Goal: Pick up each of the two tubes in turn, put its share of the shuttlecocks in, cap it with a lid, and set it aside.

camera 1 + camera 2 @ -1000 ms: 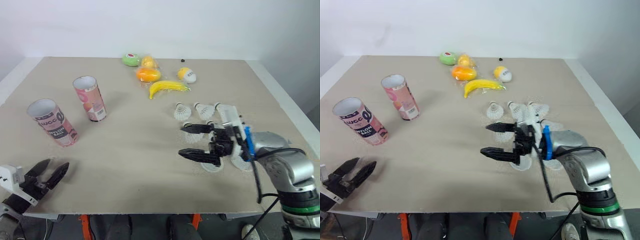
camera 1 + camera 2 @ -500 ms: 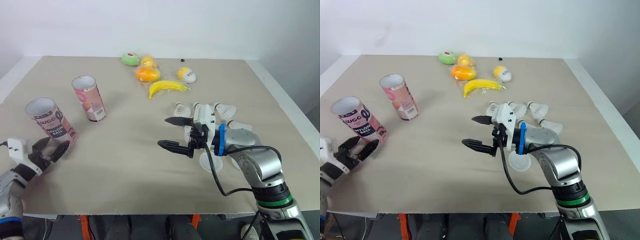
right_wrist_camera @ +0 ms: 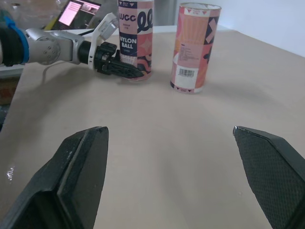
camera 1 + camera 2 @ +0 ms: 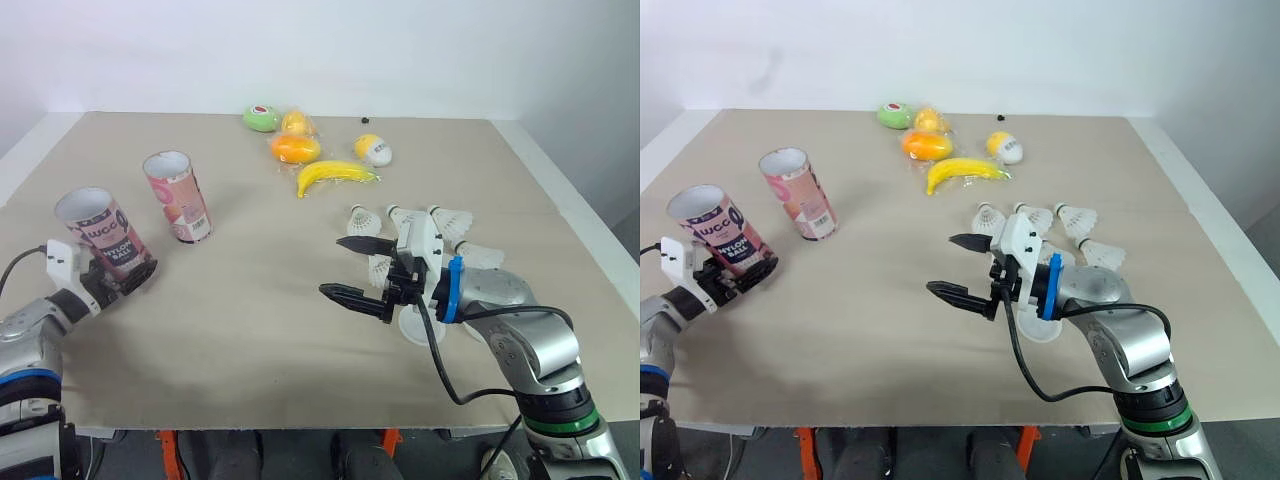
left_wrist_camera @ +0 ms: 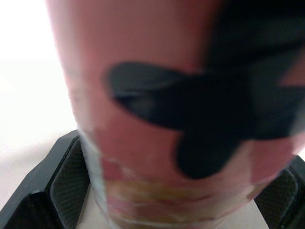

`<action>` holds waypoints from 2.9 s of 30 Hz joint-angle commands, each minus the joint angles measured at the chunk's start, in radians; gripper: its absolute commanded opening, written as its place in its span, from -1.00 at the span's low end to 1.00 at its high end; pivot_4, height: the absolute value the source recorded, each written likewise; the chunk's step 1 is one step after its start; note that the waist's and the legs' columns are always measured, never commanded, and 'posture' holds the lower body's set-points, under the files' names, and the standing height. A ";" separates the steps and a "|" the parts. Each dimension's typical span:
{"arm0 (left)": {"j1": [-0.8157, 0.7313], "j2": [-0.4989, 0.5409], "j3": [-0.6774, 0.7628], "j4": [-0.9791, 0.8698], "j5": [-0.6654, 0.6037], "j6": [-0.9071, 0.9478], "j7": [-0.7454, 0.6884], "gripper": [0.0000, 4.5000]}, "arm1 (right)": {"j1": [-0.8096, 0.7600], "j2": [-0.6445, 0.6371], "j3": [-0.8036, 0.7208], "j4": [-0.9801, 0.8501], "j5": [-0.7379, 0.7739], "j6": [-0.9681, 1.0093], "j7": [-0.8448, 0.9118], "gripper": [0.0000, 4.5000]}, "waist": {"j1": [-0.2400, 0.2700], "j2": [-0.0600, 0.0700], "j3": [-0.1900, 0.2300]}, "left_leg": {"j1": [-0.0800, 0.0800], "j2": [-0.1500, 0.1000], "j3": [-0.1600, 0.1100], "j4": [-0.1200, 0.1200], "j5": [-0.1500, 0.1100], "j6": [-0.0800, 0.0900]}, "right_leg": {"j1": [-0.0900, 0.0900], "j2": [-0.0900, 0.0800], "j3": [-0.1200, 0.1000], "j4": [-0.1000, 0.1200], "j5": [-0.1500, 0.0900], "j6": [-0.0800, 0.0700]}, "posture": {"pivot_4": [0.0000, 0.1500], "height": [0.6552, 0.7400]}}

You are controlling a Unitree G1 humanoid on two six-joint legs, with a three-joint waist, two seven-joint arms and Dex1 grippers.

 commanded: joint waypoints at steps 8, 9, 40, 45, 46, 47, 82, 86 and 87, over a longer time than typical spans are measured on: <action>-0.073 -0.002 -0.009 0.089 0.024 -0.111 -0.018 1.00 | 0.015 -0.022 -0.034 -0.081 0.032 0.014 -0.024 0.99 | -0.001 0.000 0.000 | 0.000 0.000 0.000 -0.001 0.000 0.000 | 0.000 0.001 0.000 0.000 -0.001 -0.001 | 1.00 -0.14; -0.071 -0.007 -0.005 0.084 0.018 -0.114 -0.020 1.00 | 0.015 -0.023 -0.033 -0.083 0.032 0.016 -0.024 0.99 | -0.001 0.000 0.000 | 0.000 0.000 -0.001 -0.001 0.000 0.000 | 0.000 0.000 0.000 0.000 -0.001 -0.001 | 1.00 -0.14; 0.064 -0.049 0.013 -0.073 -0.034 -0.072 0.000 0.50 | -0.014 -0.042 -0.027 -0.064 0.052 0.030 0.016 1.00 | -0.001 0.000 0.000 | 0.000 0.000 -0.001 0.000 0.000 0.000 | 0.001 0.000 0.000 0.000 0.000 0.000 | 1.00 -0.14; 0.152 0.058 -0.061 -0.325 -0.080 0.201 -0.186 0.50 | 0.009 -0.066 -0.045 -0.073 0.057 0.054 0.005 1.00 | -0.004 0.000 0.000 | 0.000 0.000 -0.001 -0.001 0.000 0.000 | 0.000 0.000 0.000 0.000 -0.001 -0.001 | 1.00 -0.14; 0.167 0.085 -0.078 -0.379 -0.090 0.260 -0.215 0.50 | 0.013 -0.068 -0.050 -0.075 0.045 0.055 -0.016 1.00 | -0.004 0.000 0.000 | 0.000 0.000 -0.001 -0.001 0.000 0.000 | 0.000 0.000 0.000 0.000 -0.001 -0.001 | 1.00 -0.14; 0.177 0.113 -0.097 -0.427 -0.095 0.317 -0.240 0.50 | 0.015 -0.065 -0.060 -0.076 0.041 0.071 -0.046 1.00 | -0.005 0.000 0.000 | 0.000 0.000 -0.001 -0.002 0.000 0.000 | 0.000 0.000 0.000 0.000 -0.001 -0.002 | 1.00 -0.14; 0.037 0.313 -0.528 -0.710 0.094 0.142 -0.534 0.50 | 0.142 0.073 -0.041 -0.146 0.002 0.462 -0.616 1.00 | -0.002 0.003 0.000 | -0.016 0.001 -0.001 0.004 0.000 0.001 | -0.012 0.002 0.002 0.002 -0.002 0.000 | 1.00 -0.14; 0.111 0.295 -0.505 -0.744 0.107 0.140 -0.509 0.50 | 0.118 0.075 -0.012 -0.107 -0.061 0.443 -0.631 1.00 | 0.001 0.005 0.000 | -0.016 0.000 -0.001 0.007 0.001 0.002 | -0.011 0.001 0.002 0.002 -0.001 0.000 | 1.00 -0.14; 0.127 0.294 -0.501 -0.751 0.112 0.137 -0.506 0.50 | 0.108 0.079 -0.007 -0.098 -0.074 0.443 -0.635 1.00 | 0.001 0.005 -0.001 | -0.016 0.000 -0.001 0.007 0.001 0.003 | -0.010 0.001 0.002 0.002 -0.001 0.000 | 1.00 -0.14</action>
